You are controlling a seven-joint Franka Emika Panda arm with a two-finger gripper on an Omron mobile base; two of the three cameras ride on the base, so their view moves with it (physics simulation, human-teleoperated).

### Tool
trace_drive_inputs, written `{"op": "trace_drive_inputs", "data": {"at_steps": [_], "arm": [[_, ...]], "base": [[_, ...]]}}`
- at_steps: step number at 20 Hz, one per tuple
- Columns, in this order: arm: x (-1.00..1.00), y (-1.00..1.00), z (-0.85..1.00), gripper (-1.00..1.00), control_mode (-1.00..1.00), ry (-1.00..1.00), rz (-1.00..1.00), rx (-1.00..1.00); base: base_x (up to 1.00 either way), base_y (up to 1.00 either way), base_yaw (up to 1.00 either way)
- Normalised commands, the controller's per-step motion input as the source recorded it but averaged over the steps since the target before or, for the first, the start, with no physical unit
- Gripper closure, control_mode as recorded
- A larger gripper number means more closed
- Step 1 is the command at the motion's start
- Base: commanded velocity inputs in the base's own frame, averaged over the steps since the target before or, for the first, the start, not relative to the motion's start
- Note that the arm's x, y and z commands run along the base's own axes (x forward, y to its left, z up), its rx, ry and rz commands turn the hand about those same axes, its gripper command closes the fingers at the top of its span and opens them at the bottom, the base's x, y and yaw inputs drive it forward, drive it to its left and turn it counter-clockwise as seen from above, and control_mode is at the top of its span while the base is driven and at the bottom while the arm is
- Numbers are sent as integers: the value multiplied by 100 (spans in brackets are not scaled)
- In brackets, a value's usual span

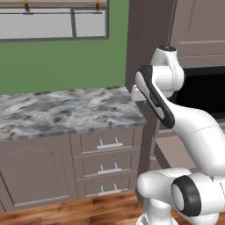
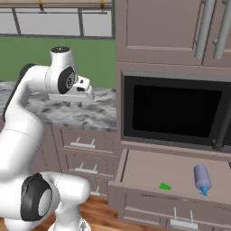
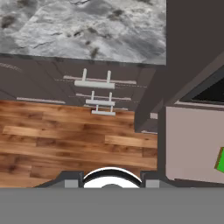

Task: Restock the sink supplies by placing the sponge and soap dispenser on the counter and next to the sink. Make sure the soap dispenser is upright.

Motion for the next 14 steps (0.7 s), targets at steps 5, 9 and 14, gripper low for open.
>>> {"op": "trace_drive_inputs", "data": {"at_steps": [5,9,14], "arm": [[-6,0,-1,-100,-100,0,0,0],[-59,-11,-47,-100,-100,1,0,0],[-100,-98,-56,-100,-100,0,0,22]], "base": [[0,0,0],[0,0,0],[0,0,0]]}}
